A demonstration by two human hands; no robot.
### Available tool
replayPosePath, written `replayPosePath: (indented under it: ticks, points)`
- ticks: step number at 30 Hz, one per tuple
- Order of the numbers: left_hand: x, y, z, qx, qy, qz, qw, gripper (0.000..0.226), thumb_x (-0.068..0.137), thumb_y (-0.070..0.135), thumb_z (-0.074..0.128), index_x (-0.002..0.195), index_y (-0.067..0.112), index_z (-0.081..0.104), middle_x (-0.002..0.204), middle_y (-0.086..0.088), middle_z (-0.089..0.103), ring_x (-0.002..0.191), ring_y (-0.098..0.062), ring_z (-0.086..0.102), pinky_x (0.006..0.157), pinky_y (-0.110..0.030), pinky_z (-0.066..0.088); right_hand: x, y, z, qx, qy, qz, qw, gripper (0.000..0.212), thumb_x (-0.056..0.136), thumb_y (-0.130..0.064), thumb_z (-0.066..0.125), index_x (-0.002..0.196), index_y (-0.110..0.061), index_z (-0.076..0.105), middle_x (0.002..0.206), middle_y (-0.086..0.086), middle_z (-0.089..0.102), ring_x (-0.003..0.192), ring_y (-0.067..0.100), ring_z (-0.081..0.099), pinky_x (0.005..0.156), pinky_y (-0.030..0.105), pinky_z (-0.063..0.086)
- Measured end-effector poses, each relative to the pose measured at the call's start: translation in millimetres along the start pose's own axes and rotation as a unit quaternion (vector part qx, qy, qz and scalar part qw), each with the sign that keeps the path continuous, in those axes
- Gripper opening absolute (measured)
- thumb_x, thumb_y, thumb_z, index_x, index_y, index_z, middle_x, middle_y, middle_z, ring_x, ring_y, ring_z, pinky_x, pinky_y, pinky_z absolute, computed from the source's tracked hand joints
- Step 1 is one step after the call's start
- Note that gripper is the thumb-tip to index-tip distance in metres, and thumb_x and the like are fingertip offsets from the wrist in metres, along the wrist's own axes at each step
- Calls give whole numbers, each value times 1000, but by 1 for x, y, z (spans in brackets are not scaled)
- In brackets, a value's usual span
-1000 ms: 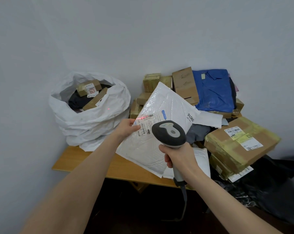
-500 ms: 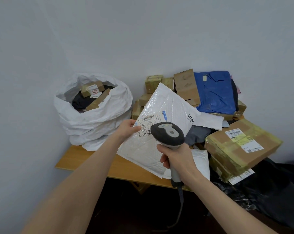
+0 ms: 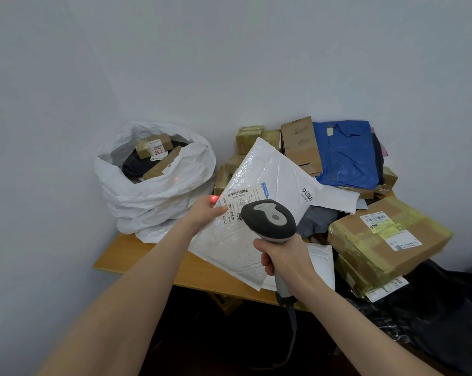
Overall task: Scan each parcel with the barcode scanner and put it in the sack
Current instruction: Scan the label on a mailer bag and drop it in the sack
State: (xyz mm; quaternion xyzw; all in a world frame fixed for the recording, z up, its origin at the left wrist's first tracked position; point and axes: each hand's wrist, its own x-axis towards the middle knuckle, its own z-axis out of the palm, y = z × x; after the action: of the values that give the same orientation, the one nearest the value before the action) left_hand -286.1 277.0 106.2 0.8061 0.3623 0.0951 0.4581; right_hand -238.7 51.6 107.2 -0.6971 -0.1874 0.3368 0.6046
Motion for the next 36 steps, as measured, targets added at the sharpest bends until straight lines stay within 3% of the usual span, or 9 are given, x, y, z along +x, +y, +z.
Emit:
replayPosePath:
  ticks: [6,13,17,21,25,29,32,36]
  points:
    - [-10,5,2,-8,1,3,1000,25,93,10,61,117,4,64,117,-10,68,110,-23,63,101,-43,48,-2,0,-4,8,-16,-5,1000,21,81,-9,67,61,-6,61,46,0,58,36,9,50,40,17,41]
    - [-21,7,-27,-40,54,17,998,28,93,9,61,121,9,62,117,-8,68,96,-14,65,86,-28,54,21,-22,12,130,-48,1,990,9,85,-6,67,76,-5,64,50,5,61,40,12,51,44,23,45]
    - [-12,4,-85,-37,136,13,990,30,93,11,61,123,6,62,121,-11,65,109,-24,62,97,-44,49,54,-52,44,166,-39,-15,985,8,85,-7,67,78,-6,62,50,2,60,41,10,52,43,24,46]
    - [14,-8,-154,-42,233,40,971,13,92,10,61,103,15,67,103,-3,68,83,-10,65,71,-20,52,97,-81,89,184,-37,-20,982,9,84,-9,67,76,-6,62,49,2,59,44,13,52,49,28,48]
    - [64,-17,-247,-26,366,60,928,16,90,10,59,102,16,68,97,-5,67,78,-14,59,69,-25,46,156,-106,149,195,-26,-29,980,8,83,-10,68,79,-7,62,49,1,58,42,13,51,47,26,46]
    - [134,-23,-352,9,450,77,890,11,88,18,59,94,26,65,89,2,66,85,-21,63,78,-34,51,229,-132,219,221,-8,-46,974,6,84,-7,67,85,-5,61,47,2,56,39,12,49,43,24,43]
    - [194,-40,-400,40,449,62,890,12,88,21,58,97,26,65,89,2,64,83,-22,60,75,-33,47,278,-150,264,210,2,-40,977,7,85,-9,65,79,-6,62,50,3,54,41,13,47,46,25,43]
    - [272,-82,-410,15,369,6,929,22,91,18,58,112,19,66,102,-5,68,86,-23,61,76,-31,46,325,-159,300,212,26,-21,977,15,86,-6,63,73,-6,57,50,6,50,44,16,44,45,27,41]
